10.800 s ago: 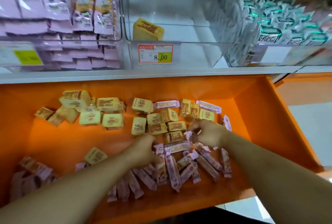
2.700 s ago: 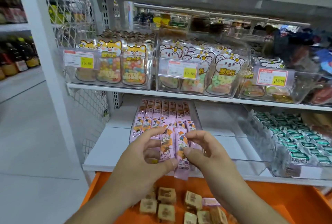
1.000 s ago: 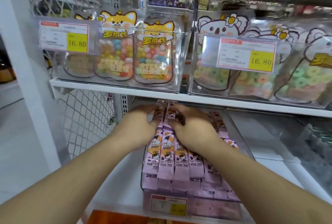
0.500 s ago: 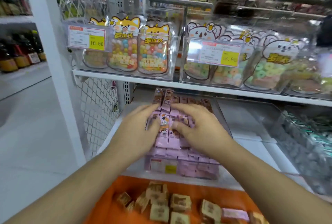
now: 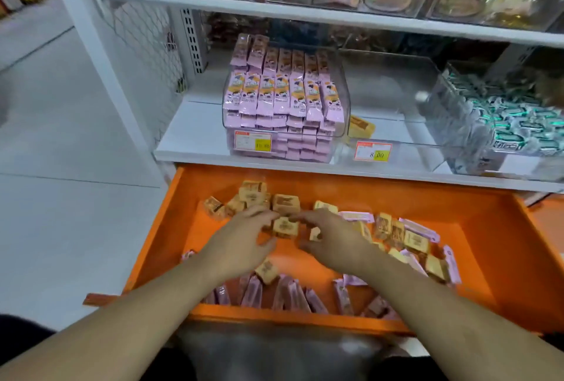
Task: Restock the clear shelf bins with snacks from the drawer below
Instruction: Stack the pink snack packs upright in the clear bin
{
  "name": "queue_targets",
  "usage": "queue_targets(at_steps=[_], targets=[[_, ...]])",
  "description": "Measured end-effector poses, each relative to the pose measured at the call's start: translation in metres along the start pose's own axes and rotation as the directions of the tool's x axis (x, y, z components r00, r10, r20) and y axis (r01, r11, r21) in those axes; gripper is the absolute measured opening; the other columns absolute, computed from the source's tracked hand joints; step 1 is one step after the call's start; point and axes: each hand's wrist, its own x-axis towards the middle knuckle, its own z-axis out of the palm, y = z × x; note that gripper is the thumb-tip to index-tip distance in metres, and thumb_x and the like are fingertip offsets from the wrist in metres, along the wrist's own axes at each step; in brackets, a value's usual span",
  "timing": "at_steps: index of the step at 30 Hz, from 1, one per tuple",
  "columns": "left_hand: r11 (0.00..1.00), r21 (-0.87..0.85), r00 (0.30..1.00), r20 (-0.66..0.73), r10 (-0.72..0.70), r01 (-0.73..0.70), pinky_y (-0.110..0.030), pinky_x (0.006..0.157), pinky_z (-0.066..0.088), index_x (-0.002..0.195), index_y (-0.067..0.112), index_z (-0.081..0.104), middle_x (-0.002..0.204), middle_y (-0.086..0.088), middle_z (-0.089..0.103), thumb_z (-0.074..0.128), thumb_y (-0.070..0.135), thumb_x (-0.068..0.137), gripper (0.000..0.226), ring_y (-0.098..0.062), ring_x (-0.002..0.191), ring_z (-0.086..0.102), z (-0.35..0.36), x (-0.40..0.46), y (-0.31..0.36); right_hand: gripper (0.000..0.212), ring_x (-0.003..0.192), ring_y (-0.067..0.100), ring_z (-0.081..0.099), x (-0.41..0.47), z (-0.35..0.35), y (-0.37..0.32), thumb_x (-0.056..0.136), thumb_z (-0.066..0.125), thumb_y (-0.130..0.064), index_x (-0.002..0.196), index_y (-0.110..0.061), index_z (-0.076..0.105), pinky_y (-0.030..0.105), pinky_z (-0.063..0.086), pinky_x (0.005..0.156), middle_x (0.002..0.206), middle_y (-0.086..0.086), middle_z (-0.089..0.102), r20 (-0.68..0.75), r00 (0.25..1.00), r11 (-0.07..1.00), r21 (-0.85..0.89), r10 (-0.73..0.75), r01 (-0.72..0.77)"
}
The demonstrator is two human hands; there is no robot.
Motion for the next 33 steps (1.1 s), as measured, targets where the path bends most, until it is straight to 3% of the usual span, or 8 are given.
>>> queue_targets(at_steps=[7,10,14,17,23,27,30,33], targets=[[0.986,0.146,0.917,0.379,-0.126,0.076,-0.031,0.112,0.04,0.154,0.033,0.044,0.157,0.007,0.041,0.069,0.047,0.094,0.066,-0.018,0.142,0.044,0.054,0.029,-0.048,0.06,0.128,0.018,0.054,0.025,0.066,0.053,0.092,0.077,-0.031,0.147,-0.034,0.053,0.031,0.046,0.102,0.145,-0.001,0.055,0.33,0.942,0.995,-0.098,0.062,-0.031],[0.981,0.193,0.846,0.519,-0.123,0.023,-0.027,0.101,0.043,0.148,0.034,0.052,0.145,0.003,0.054,0.072,0.041,0.092,0.06,-0.019,0.131,0.054,0.075,0.042,-0.068,0.061,0.119,0.024,0.057,0.049,0.09,0.076,0.09,0.077,-0.037,0.145,-0.041,0.052,0.036,0.05,0.095,0.136,0.004,0.056,0.444,0.892,0.985,-0.171,0.088,-0.012],[0.984,0.175,0.716,0.683,-0.146,0.034,-0.02,0.091,0.043,0.153,0.031,0.048,0.139,-0.001,0.062,0.072,0.032,0.093,0.064,-0.02,0.122,0.06,0.105,0.052,-0.095,0.058,0.116,0.025,0.061,0.072,0.119,0.099,0.086,0.081,-0.027,0.141,-0.034,0.061,0.026,0.045,0.083,0.132,0.007,0.062,0.55,0.834,0.985,-0.165,0.043,0.058],[0.984,0.174,0.653,0.742,-0.155,0.035,-0.027,0.101,0.045,0.151,0.035,0.049,0.145,-0.001,0.055,0.075,0.04,0.092,0.065,-0.022,0.126,0.056,0.122,0.057,-0.112,0.064,0.116,0.026,0.061,0.082,0.14,0.11,0.08,0.084,-0.024,0.14,-0.033,0.062,0.031,0.052,0.091,0.129,0.006,0.063,0.595,0.803,0.987,-0.144,0.026,0.074],[0.985,0.123,0.682,0.711,-0.174,0.123,-0.03,0.091,0.051,0.13,0.032,0.065,0.13,0.004,0.061,0.082,0.035,0.086,0.048,-0.019,0.114,0.06,0.132,0.061,-0.12,0.056,0.116,0.029,0.057,0.088,0.155,0.121,0.075,0.085,-0.019,0.128,-0.023,0.065,0.045,0.053,0.094,0.128,0.006,0.057,0.608,0.794,0.984,-0.15,0.017,0.094],[0.969,0.015,0.746,0.636,-0.2,0.247,-0.032,0.081,0.058,0.101,0.034,0.068,0.109,0.006,0.068,0.085,0.025,0.084,0.025,-0.014,0.094,0.067,0.12,0.056,-0.114,0.033,0.104,0.021,0.061,0.082,0.134,0.115,0.081,0.084,-0.02,0.107,-0.03,0.065,0.038,0.055,0.083,0.117,-0.003,0.063,0.594,0.802,0.994,-0.112,0.062,0.006],[0.935,-0.133,0.814,0.542,-0.21,0.329,-0.034,0.078,0.06,0.101,0.032,0.068,0.108,0.008,0.069,0.083,0.016,0.086,0.026,-0.017,0.094,0.069,0.093,0.058,-0.093,0.025,0.093,0.02,0.064,0.082,0.091,0.096,0.086,0.083,-0.03,0.104,-0.027,0.067,0.04,0.055,0.076,0.105,-0.004,0.064,0.546,0.834,0.995,0.001,0.084,-0.101],[0.813,-0.368,0.834,0.498,-0.237,0.451,-0.035,0.071,0.061,0.114,0.033,0.064,0.111,-0.004,0.071,0.081,0.012,0.087,0.038,-0.027,0.096,0.073,0.055,0.063,-0.063,0.021,0.084,0.022,0.069,0.081,0.04,0.071,0.091,0.079,-0.037,0.103,-0.021,0.071,0.042,0.059,0.071,0.094,-0.002,0.067,0.452,0.888,0.988,0.076,0.083,-0.131]])
